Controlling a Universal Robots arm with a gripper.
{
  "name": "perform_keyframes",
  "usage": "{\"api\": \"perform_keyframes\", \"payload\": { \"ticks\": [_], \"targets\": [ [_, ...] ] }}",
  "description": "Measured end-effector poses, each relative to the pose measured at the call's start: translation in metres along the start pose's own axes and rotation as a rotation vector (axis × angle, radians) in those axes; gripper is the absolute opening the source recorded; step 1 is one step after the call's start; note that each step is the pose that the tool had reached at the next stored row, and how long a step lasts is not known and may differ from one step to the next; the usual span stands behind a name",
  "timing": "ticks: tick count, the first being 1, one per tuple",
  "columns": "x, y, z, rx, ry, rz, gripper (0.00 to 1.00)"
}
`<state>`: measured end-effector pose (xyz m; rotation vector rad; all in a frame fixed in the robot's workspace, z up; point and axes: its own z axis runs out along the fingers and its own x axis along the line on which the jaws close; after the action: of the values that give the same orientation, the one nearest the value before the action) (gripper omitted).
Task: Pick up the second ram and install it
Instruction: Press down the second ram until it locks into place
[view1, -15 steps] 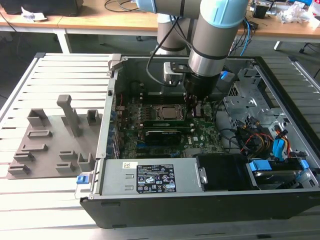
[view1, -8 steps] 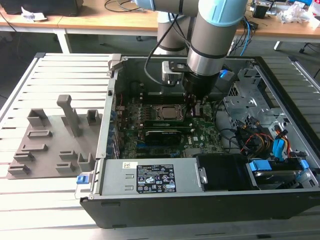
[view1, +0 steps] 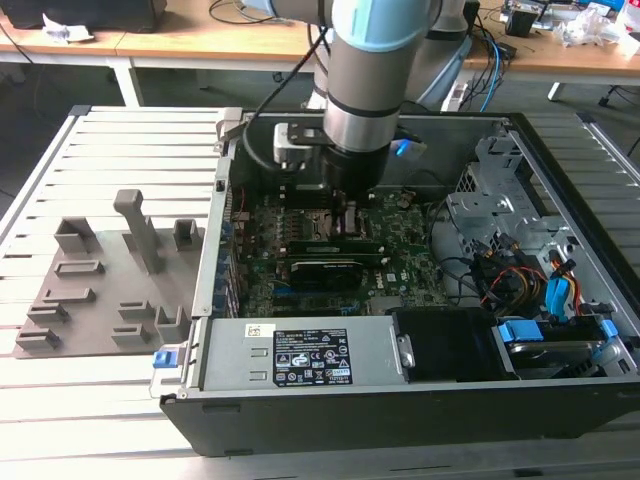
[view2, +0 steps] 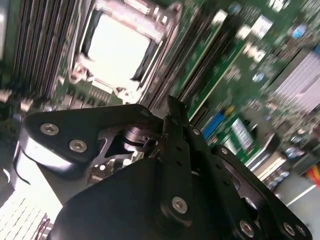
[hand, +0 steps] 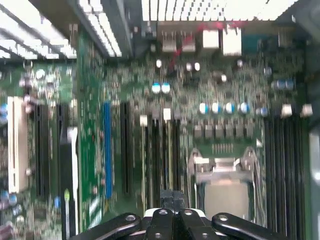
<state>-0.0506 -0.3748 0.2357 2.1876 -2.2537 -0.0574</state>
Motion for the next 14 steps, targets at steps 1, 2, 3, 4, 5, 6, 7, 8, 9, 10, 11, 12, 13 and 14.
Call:
{"api": "perform_keyframes", "payload": {
  "ticks": [1,2,3,4,5,6,7,8,9,10,11,12,13,14],
  "targets": [
    [0.0003,0.0096,0.0007,0.0015,0.0000,0.000,0.11],
    [0.0007,0.0210,0.0016,0.0035,-0.0001,0.000,0.11],
    [0.0009,0.0281,0.0023,0.0052,0.0000,0.000,0.11],
    [0.0010,0.0317,0.0029,0.0062,0.0000,0.000,0.11],
    [0.0011,0.0335,0.0037,0.0064,-0.0001,0.000,0.11],
    [0.0013,0.0349,0.0060,0.0062,0.0001,0.000,0.11],
    [0.0013,0.0349,0.0069,0.0060,0.0001,0.000,0.11],
    [0.0013,0.0349,0.0075,0.0061,-0.0003,0.000,0.11],
    [0.0013,0.0349,0.0084,0.0061,0.0002,0.000,0.11],
    [0.0014,0.0349,0.0091,0.0060,0.0002,0.000,0.11],
    [0.0014,0.0349,0.0096,0.0060,0.0000,0.000,0.11],
    [0.0013,0.0348,0.0099,0.0061,-0.0002,0.000,0.11],
    [0.0012,0.0346,0.0094,0.0063,-0.0008,0.000,0.11],
    [0.0009,0.0345,0.0069,0.0077,-0.0027,0.000,0.11]
  ]
}}
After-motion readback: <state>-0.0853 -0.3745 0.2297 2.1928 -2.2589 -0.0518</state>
